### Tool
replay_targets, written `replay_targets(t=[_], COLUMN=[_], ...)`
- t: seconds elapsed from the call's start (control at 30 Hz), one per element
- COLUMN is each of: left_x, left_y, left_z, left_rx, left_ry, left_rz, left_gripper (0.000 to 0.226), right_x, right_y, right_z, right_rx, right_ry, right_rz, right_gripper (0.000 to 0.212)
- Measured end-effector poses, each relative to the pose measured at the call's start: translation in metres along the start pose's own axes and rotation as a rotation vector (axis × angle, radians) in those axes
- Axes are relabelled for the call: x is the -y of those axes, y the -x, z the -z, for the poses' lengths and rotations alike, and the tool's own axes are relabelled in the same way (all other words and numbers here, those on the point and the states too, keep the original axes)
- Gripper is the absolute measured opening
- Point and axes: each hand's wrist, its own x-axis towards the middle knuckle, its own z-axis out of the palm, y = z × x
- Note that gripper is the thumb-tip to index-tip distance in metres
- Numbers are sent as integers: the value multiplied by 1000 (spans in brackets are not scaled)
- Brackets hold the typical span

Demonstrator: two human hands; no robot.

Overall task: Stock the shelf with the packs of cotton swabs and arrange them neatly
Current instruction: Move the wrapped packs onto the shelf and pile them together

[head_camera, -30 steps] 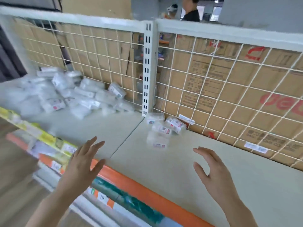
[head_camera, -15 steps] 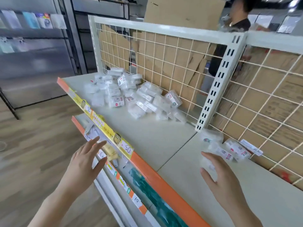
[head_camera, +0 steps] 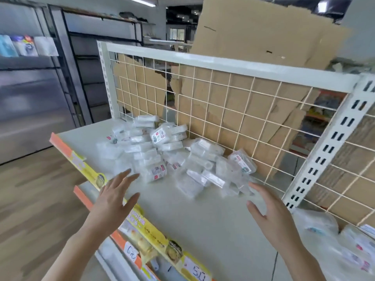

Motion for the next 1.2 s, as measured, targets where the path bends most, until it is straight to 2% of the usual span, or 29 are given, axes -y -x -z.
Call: replay_targets(t=[0.27, 0.37, 0.47, 0.57, 0.77, 0.87, 1.0, 1.13, 1.2], left_x=[25, 33, 40, 42, 43, 42, 31, 8, -3], left_y=[-86, -103, -110, -117, -124, -125, -122, -114, -109], left_z=[-34, -49, -57, -58, -60, -58, -46, -33, -30], left_rx=[36, 82, 61, 7, 15, -43, -73, -129, -119], left_ry=[13, -24, -45, -64, -61, -46, 61, 227, 293], left_rz=[-56, -122, -199, -240, -214, -222, -242, -236, -238], left_gripper=[53, 57, 56, 54, 42, 30, 44, 32, 36], right_x=[24, 30, 31, 28, 26, 29, 34, 35, 33], right_y=[-75, -96, -105, -109, -112, -110, -104, -88, -76], right_z=[-41, -54, -69, -80, -84, -81, -70, -53, -42], right_rx=[-66, -11, 84, 53, 18, -12, -56, -129, -147], right_ry=[-33, 58, 239, 222, 102, 73, 21, -35, -54], right_rz=[-203, -236, -270, -317, -339, -335, -315, -215, -196], right_gripper=[46, 49, 57, 60, 58, 56, 55, 54, 55])
